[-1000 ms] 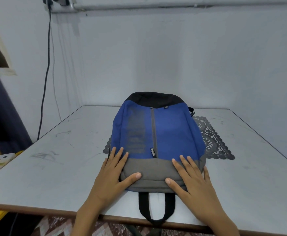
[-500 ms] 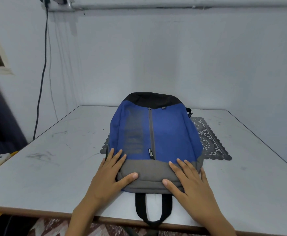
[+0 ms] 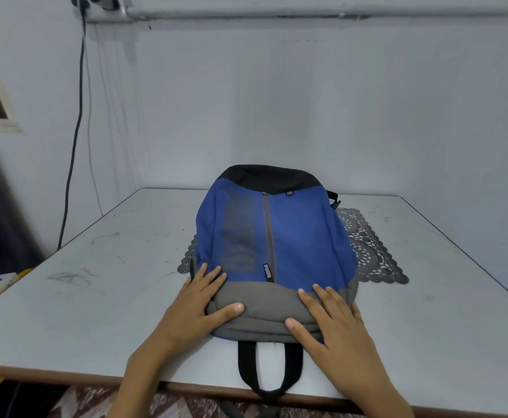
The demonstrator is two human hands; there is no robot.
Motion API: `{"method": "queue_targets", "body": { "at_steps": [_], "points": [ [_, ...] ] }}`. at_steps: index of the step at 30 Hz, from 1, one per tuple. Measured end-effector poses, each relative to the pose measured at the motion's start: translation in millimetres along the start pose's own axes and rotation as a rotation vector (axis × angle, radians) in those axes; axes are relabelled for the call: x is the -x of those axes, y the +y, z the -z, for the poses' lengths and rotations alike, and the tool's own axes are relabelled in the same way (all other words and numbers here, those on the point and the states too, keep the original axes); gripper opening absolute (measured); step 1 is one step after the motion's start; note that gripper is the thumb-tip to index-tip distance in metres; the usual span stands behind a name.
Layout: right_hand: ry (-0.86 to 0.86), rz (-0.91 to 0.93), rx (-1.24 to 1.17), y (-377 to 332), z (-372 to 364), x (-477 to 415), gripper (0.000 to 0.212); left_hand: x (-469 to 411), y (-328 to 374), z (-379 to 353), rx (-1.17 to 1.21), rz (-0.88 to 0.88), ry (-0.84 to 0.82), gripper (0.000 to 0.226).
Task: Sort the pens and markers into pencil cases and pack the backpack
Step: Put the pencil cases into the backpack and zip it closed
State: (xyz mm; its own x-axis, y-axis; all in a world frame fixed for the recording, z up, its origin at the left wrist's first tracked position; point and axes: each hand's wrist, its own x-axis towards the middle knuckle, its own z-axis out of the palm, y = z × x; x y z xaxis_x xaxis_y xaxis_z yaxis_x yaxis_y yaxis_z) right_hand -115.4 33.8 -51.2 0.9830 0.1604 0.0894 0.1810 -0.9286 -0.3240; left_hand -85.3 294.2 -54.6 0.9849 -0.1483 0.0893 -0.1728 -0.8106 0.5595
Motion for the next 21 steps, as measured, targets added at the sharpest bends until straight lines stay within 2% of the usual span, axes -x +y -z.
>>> {"method": "queue_targets", "body": {
  "at_steps": [10,21],
  "points": [
    [-0.01,-0.022,0.017,-5.5,0.5,1.6,0.122,0.9,-3.7,-0.5,-0.012,-0.017,0.015,0.121],
    [-0.041,0.006,-0.054,-0.8,6.3,0.0,0.111,4.7,-0.8,-5.6,-0.1,-0.024,0.062,0.121]
  ]
}}
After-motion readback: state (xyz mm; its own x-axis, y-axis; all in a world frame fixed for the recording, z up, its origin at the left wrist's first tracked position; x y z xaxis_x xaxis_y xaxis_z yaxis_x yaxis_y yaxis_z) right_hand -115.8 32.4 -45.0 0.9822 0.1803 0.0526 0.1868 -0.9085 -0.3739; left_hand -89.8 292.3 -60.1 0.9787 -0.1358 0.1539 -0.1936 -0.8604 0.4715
